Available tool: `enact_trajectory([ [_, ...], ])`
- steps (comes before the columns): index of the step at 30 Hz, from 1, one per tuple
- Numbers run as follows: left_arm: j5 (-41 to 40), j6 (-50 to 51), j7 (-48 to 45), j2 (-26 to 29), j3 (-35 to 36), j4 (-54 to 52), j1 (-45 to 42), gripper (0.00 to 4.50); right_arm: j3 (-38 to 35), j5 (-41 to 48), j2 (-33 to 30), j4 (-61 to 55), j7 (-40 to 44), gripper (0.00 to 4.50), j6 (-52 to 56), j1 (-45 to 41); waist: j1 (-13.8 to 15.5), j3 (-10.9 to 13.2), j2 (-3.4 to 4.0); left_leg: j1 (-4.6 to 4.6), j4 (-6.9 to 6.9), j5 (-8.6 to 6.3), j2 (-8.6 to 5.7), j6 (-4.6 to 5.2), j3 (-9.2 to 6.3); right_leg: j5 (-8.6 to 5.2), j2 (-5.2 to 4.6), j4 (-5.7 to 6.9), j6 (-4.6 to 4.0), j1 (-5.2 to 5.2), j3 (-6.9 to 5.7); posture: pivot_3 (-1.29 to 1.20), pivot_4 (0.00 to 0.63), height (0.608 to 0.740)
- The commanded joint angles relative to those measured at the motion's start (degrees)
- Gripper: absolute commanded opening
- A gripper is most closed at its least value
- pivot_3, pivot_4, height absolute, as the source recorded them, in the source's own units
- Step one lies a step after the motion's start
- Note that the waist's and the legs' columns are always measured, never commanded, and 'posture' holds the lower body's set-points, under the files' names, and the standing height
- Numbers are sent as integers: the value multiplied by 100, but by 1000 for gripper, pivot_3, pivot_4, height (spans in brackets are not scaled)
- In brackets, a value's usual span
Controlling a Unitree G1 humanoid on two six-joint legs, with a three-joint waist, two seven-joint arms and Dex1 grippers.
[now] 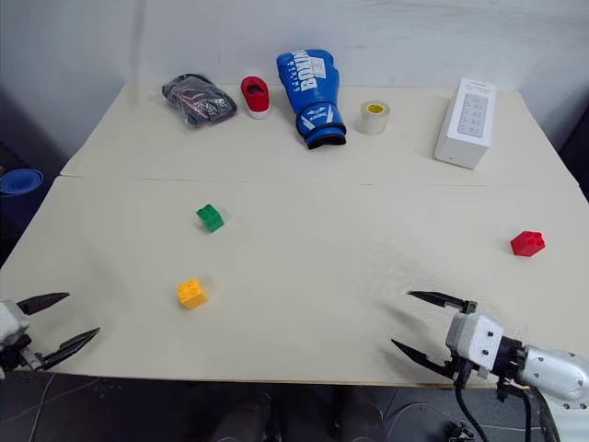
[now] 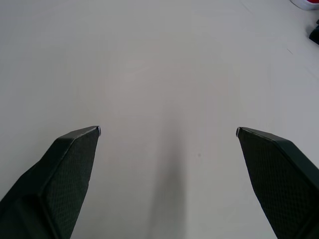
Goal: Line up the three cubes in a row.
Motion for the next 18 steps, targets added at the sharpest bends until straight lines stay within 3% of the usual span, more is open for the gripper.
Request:
enact_trajectory([
  [1,-22,-158,-189,180,-59,184,-140,4461,-161,61,109,-79,-233,4500,-37,101,-4,0,0,0,0,0,0,0,0,0,0,0,0,0,0,0,150,740],
  [6,-569,1110,-451,361,-528,-322,-641,4461,-754,536,345,-478,-951,4500,699,351,19,0,0,1,1,3,0,-1,2,0,-1,8,0,0,3,0,150,740],
  [9,-1329,2105,-953,496,-1124,-1318,-990,4461,-1553,849,640,-677,-1481,4500,1127,951,120,-1,-2,-1,1,3,-1,-2,-3,0,-1,9,0,0,1,0,150,740],
  [12,-1716,2797,-803,383,-1845,-2333,-1561,4461,-2161,987,1230,-679,-2098,4500,1354,1506,165,-3,1,-1,1,3,-3,-4,-6,0,0,21,0,6,2,0,150,740],
  [18,-1511,2813,-772,-19,-2732,-2532,-2618,4461,-2336,815,2200,-590,-2846,4500,1283,1887,11,-9,19,8,-3,11,-2,-19,7,-1,18,21,0,10,33,0,150,740],
])
